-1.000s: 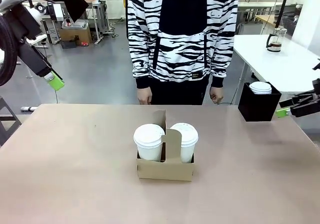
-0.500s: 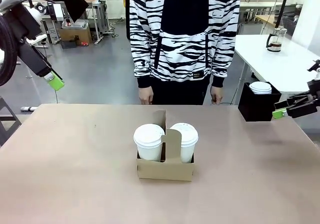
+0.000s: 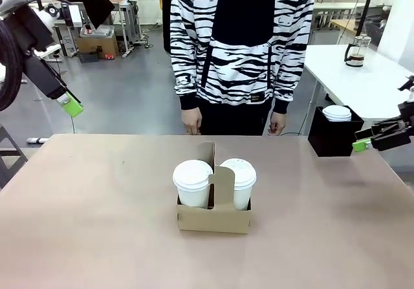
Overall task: Pour a drink into a cup and package it in a carrier.
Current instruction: Insert the held 600 ml Paper Cup into the Cup Carrier.
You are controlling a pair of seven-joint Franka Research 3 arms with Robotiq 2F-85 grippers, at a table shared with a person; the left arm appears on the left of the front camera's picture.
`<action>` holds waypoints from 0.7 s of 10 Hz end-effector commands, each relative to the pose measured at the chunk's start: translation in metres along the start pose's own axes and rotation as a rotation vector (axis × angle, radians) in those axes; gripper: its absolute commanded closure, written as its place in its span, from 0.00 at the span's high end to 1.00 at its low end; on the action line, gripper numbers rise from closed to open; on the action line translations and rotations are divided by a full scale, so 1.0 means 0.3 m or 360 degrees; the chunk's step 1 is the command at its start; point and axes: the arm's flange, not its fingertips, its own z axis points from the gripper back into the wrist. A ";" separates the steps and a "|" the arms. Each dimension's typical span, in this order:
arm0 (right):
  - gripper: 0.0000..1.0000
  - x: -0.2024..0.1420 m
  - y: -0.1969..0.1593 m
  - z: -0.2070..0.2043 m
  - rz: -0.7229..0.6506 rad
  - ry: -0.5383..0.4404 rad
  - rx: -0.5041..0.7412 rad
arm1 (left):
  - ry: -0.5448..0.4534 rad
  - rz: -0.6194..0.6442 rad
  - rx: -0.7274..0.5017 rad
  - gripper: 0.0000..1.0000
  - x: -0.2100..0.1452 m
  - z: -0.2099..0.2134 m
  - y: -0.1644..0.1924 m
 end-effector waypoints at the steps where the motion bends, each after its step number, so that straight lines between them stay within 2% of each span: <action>1: 1.00 0.001 -0.013 0.007 0.0013 -0.0008 0.0020 | -0.0005 0.0023 -0.0005 0.98 0.005 0.009 -0.004; 7: 1.00 0.001 -0.013 0.007 0.0013 -0.0008 0.0020 | -0.0005 0.0023 -0.0005 0.98 0.005 0.009 -0.004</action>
